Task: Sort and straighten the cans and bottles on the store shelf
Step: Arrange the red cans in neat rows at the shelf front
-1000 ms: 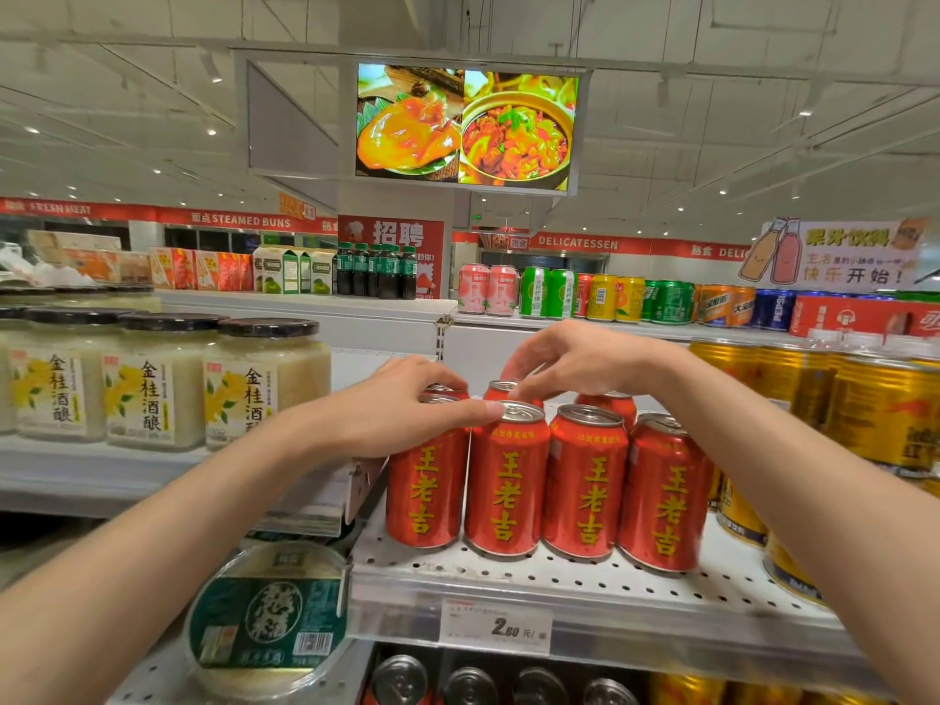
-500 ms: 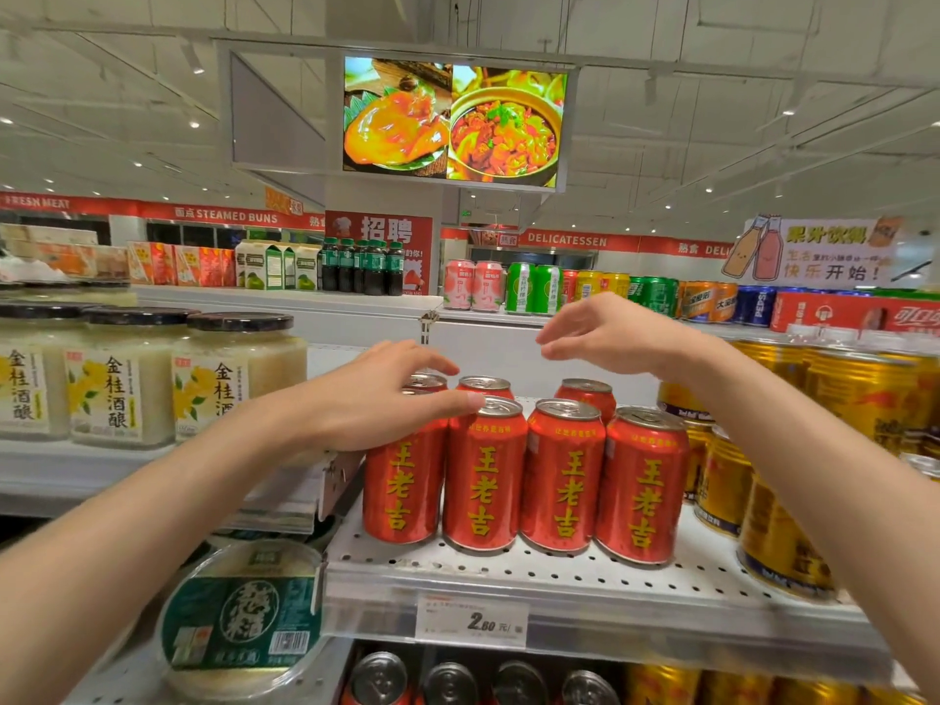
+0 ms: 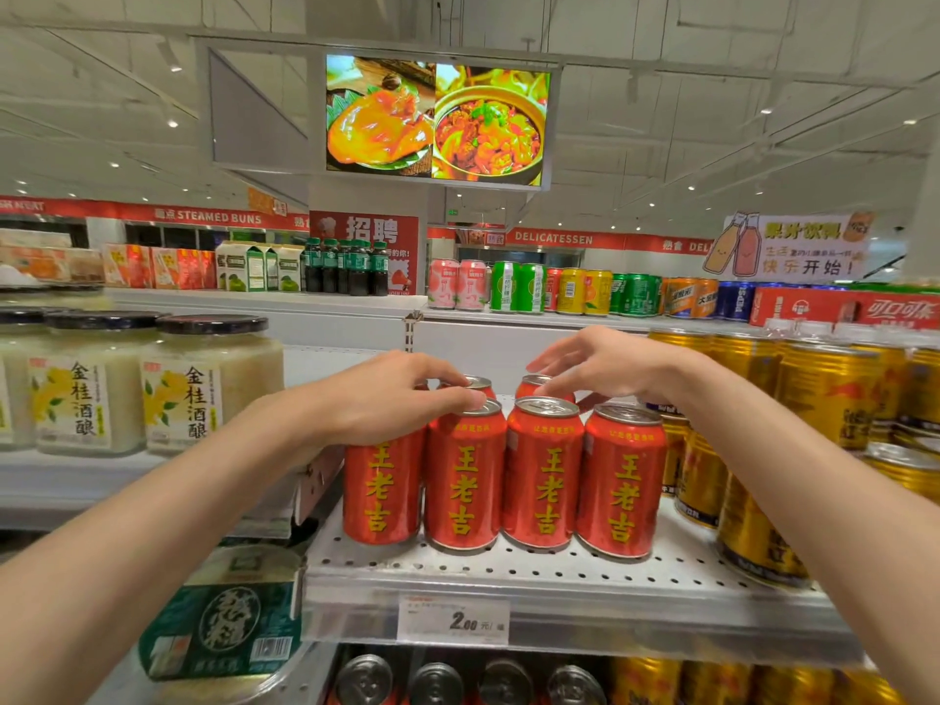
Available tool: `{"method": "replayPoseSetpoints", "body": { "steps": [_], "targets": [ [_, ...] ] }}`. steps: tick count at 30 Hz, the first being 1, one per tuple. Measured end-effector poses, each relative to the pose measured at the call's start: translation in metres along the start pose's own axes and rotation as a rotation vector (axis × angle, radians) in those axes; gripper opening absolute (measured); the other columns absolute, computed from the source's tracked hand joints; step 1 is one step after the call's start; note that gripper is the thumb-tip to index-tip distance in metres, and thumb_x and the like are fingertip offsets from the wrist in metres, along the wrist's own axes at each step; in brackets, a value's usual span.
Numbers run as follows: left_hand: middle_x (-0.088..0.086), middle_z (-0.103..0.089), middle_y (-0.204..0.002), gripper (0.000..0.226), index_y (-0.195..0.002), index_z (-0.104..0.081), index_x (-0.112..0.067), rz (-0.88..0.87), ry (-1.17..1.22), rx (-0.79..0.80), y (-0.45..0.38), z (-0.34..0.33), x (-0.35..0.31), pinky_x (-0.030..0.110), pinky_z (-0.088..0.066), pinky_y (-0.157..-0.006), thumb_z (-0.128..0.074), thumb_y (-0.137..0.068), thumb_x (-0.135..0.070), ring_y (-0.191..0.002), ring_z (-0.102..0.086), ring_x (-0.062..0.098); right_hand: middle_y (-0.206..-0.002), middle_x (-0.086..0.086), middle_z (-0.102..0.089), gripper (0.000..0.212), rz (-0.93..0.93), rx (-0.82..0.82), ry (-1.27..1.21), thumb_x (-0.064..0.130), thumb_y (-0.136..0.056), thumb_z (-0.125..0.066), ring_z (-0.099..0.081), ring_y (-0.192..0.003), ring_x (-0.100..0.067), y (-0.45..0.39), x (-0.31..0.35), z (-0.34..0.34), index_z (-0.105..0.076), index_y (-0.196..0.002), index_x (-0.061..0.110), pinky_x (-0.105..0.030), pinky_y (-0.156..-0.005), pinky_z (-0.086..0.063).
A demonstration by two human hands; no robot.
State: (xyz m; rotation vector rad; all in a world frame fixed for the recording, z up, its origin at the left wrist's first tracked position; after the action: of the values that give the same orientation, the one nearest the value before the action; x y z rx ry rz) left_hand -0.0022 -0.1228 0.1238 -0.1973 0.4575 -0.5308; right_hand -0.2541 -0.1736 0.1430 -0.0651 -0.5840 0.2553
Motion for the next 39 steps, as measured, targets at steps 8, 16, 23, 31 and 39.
{"method": "replayPoseSetpoints", "body": {
  "steps": [8,16,23,31,39],
  "targets": [
    [-0.006,-0.066,-0.126,0.047,-0.128,-0.064,-0.035,0.005,0.001,-0.001,0.000,-0.001,0.000,0.039,-0.048,-0.102,-0.052,-0.093,-0.064,-0.112,-0.061,0.013,-0.124,0.008,-0.071,0.032,0.093,0.102,-0.089,0.028,-0.091,-0.075,-0.067,-0.114,-0.013,-0.005,0.009,-0.008,-0.071,-0.123,0.031,-0.035,-0.090,-0.059],
    [-0.006,-0.066,-0.122,0.044,-0.127,-0.063,-0.033,0.001,-0.010,-0.002,0.001,-0.002,-0.003,0.038,-0.047,-0.102,-0.051,-0.094,-0.061,-0.110,-0.061,0.013,-0.126,0.006,-0.070,0.027,0.029,0.107,-0.123,0.026,-0.102,-0.059,-0.066,-0.114,-0.013,0.004,0.010,-0.007,-0.069,-0.126,0.026,-0.028,-0.082,-0.057],
    [-0.008,-0.061,-0.137,0.053,-0.135,-0.058,-0.036,0.029,-0.110,0.060,0.001,0.000,-0.002,0.040,-0.044,-0.107,-0.041,-0.095,-0.067,-0.122,-0.057,0.015,-0.133,0.010,-0.062,0.051,0.065,-0.048,0.210,0.059,-0.101,-0.042,-0.058,-0.122,-0.014,0.042,0.028,-0.008,-0.060,-0.138,0.028,-0.035,-0.104,-0.045],
    [-0.004,-0.061,-0.137,0.045,-0.133,-0.058,-0.037,0.031,-0.102,0.029,0.001,-0.001,-0.007,0.037,-0.045,-0.105,-0.043,-0.097,-0.061,-0.121,-0.057,0.017,-0.130,0.010,-0.066,0.044,0.111,-0.031,0.255,0.054,-0.100,-0.047,-0.062,-0.116,-0.013,0.054,0.030,-0.013,-0.064,-0.134,0.031,-0.035,-0.099,-0.049],
    [-0.009,-0.064,-0.127,0.044,-0.129,-0.063,-0.032,0.041,-0.026,0.036,-0.003,0.005,-0.006,0.032,-0.045,-0.095,-0.045,-0.098,-0.058,-0.114,-0.059,0.013,-0.112,0.009,-0.074,0.027,0.066,-0.067,0.075,0.040,-0.101,-0.055,-0.068,-0.103,-0.009,0.038,0.018,-0.007,-0.074,-0.117,0.029,-0.032,-0.087,-0.058]
  ]
}}
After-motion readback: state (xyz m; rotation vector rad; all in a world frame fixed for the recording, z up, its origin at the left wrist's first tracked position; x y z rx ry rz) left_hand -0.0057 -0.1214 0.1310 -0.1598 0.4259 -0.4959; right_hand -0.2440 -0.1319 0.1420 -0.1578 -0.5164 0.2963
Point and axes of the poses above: each hand's wrist, its own y-axis away from the middle knuckle, its own z-axis out of the back of the hand, x = y × z, the point moved 2 cm from there along -y, towards the middle knuckle
